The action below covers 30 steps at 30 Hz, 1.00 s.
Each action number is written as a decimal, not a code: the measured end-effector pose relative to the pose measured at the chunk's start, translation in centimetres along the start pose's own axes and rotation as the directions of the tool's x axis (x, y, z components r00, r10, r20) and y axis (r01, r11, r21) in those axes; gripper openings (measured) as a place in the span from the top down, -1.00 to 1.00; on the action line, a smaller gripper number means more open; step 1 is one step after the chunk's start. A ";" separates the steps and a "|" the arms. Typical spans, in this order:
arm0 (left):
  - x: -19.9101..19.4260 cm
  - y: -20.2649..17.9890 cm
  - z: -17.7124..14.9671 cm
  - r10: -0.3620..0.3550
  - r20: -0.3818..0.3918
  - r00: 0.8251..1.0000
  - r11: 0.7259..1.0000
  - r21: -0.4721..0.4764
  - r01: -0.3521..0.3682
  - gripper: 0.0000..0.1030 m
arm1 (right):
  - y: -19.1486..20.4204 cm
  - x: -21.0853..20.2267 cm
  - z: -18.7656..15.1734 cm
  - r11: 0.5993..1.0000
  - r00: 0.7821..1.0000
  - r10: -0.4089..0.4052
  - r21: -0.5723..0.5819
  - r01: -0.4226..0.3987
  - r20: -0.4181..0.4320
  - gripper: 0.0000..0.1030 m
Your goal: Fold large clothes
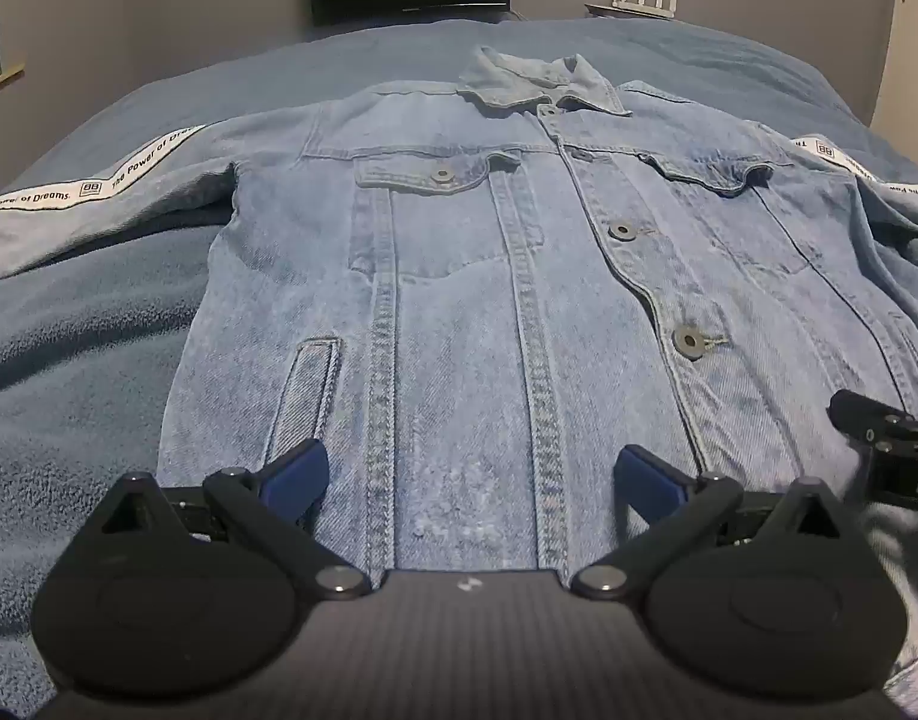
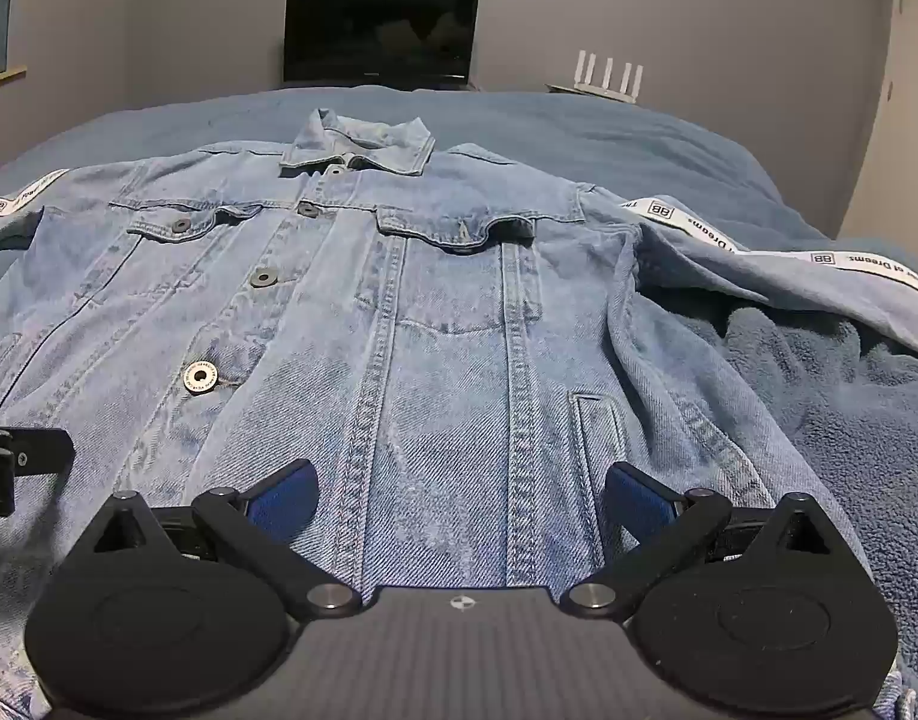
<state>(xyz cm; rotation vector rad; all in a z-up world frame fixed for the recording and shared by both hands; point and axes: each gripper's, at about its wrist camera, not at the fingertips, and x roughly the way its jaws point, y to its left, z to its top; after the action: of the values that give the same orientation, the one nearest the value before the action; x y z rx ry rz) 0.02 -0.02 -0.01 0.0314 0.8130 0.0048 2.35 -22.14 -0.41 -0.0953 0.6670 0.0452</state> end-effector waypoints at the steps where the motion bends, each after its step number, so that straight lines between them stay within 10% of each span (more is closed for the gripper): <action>1: 0.0 0.0 0.0 -0.005 0.001 1.000 1.000 -0.005 0.005 -1.00 | 0.0 0.0 0.0 1.000 1.000 0.000 -0.001 0.000 -0.002 -1.00; 30: 0.2 -0.3 -0.1 -0.005 -0.001 1.000 1.000 0.018 0.005 -1.00 | 0.3 0.2 0.0 1.000 1.000 -0.002 -0.004 0.002 -0.004 -1.00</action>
<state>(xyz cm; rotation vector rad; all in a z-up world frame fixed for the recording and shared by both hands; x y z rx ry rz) 0.03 -0.29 -0.22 0.0465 0.8137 -0.0071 2.45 -21.88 -0.52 -0.0998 0.6706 0.0440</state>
